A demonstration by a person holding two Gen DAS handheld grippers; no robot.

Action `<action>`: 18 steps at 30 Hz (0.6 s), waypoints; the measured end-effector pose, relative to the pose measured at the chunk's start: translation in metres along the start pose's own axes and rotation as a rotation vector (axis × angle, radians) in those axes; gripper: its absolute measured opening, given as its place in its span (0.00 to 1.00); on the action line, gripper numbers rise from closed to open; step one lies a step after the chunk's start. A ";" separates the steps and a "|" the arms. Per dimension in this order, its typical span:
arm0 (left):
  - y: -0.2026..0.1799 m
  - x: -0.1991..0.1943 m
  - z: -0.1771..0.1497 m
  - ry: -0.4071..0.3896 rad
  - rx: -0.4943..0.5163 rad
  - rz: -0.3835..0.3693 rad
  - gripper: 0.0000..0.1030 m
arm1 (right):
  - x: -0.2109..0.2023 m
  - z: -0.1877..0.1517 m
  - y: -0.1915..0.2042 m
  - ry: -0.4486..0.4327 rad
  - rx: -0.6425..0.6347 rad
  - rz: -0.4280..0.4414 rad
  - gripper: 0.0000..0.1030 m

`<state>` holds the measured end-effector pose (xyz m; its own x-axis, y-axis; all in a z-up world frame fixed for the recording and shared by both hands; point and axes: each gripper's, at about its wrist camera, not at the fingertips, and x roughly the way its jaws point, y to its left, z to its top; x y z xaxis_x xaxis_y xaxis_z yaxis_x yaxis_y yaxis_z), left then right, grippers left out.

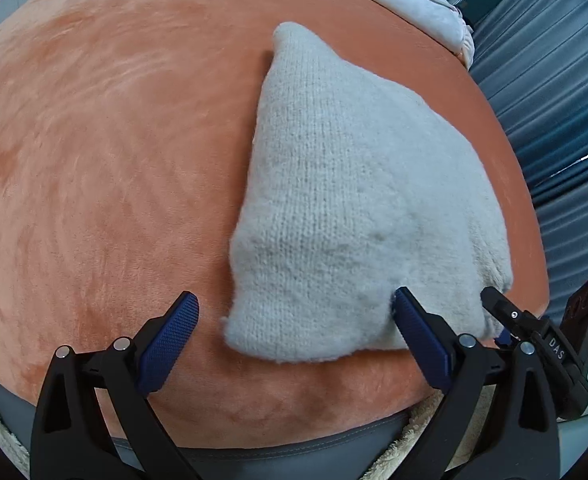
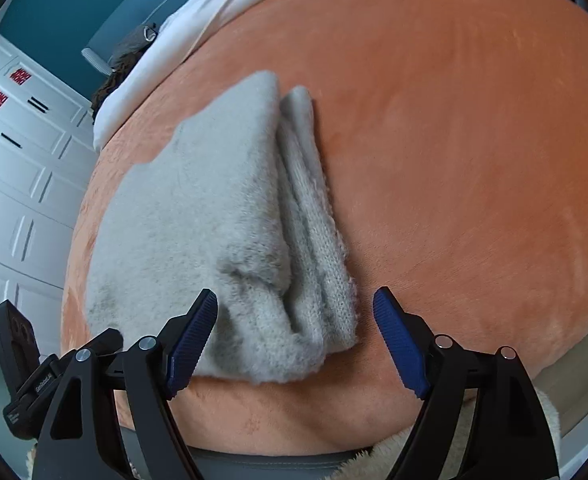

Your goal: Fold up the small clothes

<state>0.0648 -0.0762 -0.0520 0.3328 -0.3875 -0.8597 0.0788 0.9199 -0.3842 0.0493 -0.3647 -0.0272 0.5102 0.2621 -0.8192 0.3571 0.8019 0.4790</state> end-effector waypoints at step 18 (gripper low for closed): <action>-0.036 -0.045 0.008 -0.145 0.151 0.100 0.92 | -0.064 0.058 0.088 -0.272 -0.277 0.069 0.12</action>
<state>0.0542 -0.0914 0.0034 0.4768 -0.2914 -0.8293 0.1750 0.9560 -0.2353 0.0929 -0.3420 0.0857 0.7274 0.1991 -0.6567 0.1085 0.9116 0.3965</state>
